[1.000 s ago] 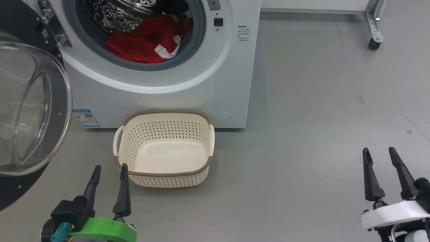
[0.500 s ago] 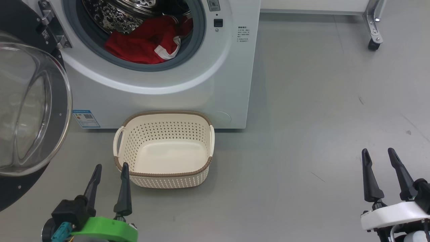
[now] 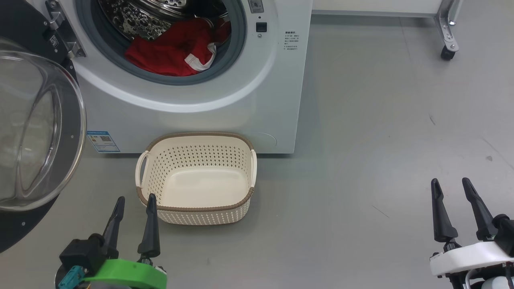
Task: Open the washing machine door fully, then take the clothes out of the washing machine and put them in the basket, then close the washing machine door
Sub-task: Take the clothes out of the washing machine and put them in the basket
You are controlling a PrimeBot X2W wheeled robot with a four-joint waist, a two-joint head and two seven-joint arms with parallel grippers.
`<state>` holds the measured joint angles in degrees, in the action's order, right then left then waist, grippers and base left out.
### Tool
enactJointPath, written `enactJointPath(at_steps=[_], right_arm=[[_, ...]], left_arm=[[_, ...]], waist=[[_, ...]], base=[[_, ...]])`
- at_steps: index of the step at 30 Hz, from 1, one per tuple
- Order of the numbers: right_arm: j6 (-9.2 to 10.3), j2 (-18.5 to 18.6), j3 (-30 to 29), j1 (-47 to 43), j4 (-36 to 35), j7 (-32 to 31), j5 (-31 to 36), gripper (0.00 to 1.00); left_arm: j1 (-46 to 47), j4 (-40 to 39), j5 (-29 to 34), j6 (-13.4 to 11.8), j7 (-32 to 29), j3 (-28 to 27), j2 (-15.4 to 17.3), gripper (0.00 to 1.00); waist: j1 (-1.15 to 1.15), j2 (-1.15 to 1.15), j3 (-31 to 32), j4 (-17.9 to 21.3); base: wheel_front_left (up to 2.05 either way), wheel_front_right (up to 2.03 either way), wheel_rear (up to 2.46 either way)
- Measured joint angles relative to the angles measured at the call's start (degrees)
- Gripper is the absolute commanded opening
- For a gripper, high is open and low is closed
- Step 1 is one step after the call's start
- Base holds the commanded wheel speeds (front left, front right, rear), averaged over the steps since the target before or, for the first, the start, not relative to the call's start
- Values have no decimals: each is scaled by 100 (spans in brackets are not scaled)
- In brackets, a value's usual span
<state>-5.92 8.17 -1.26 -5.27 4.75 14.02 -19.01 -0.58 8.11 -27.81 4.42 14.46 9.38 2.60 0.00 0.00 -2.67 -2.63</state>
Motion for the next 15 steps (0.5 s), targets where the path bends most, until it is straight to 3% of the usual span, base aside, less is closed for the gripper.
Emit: enactJointPath(at_steps=[15], right_arm=[[-8,-42,-31,0,26,0,8,100]], left_arm=[[0,-3,1,0,0,-7,0,100]], waist=[[0,0,0,-34]], base=[[78,-78,0]])
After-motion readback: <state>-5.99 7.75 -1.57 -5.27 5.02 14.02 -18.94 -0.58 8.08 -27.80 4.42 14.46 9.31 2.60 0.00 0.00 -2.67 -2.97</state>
